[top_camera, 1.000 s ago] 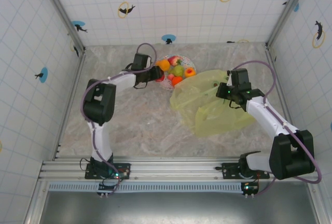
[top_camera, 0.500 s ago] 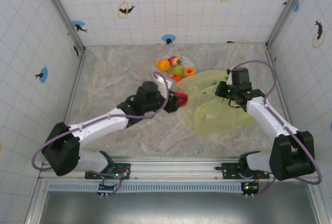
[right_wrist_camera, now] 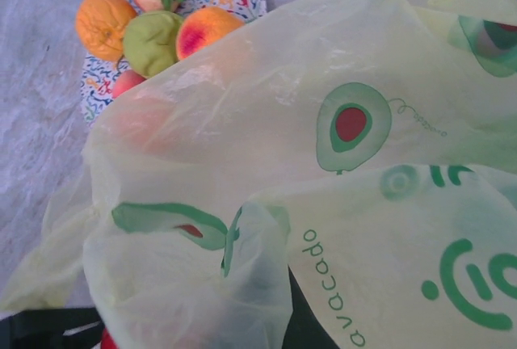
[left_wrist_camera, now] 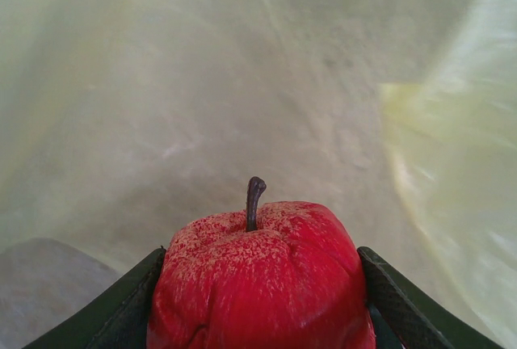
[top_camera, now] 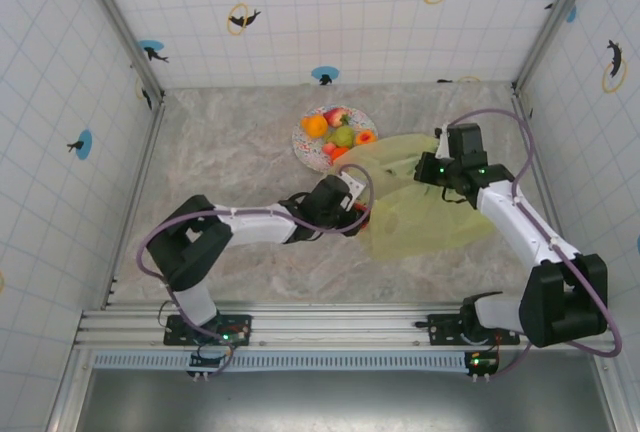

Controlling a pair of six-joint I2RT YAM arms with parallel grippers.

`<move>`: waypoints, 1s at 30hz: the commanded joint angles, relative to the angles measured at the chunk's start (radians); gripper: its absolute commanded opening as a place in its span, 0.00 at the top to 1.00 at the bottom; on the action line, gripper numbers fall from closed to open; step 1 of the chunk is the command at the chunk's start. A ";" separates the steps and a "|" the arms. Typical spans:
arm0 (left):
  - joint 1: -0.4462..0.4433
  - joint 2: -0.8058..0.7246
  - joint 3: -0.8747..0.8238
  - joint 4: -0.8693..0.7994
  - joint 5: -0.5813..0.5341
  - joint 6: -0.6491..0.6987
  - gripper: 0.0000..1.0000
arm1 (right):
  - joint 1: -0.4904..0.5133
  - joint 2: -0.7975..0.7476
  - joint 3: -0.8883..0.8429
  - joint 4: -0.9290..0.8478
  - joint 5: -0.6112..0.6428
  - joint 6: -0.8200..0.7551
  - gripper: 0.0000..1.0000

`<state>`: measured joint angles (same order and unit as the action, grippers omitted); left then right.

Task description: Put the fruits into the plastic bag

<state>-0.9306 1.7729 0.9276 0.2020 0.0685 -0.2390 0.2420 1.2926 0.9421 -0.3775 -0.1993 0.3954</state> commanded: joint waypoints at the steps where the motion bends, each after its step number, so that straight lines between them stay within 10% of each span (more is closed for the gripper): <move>1: 0.001 0.041 0.066 0.083 -0.078 -0.007 0.45 | -0.001 0.025 0.054 -0.082 -0.066 -0.057 1.00; 17: -0.026 0.287 0.173 0.478 0.086 -0.291 0.37 | -0.037 -0.101 -0.201 0.328 -0.283 0.303 1.00; 30: -0.040 0.347 0.252 0.473 0.059 -0.288 0.17 | -0.087 -0.139 -0.255 0.341 -0.252 0.321 1.00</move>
<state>-0.9714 2.1468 1.1698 0.6548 0.1406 -0.5465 0.1642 1.1763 0.7036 -0.0669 -0.4553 0.7155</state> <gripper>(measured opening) 0.815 0.055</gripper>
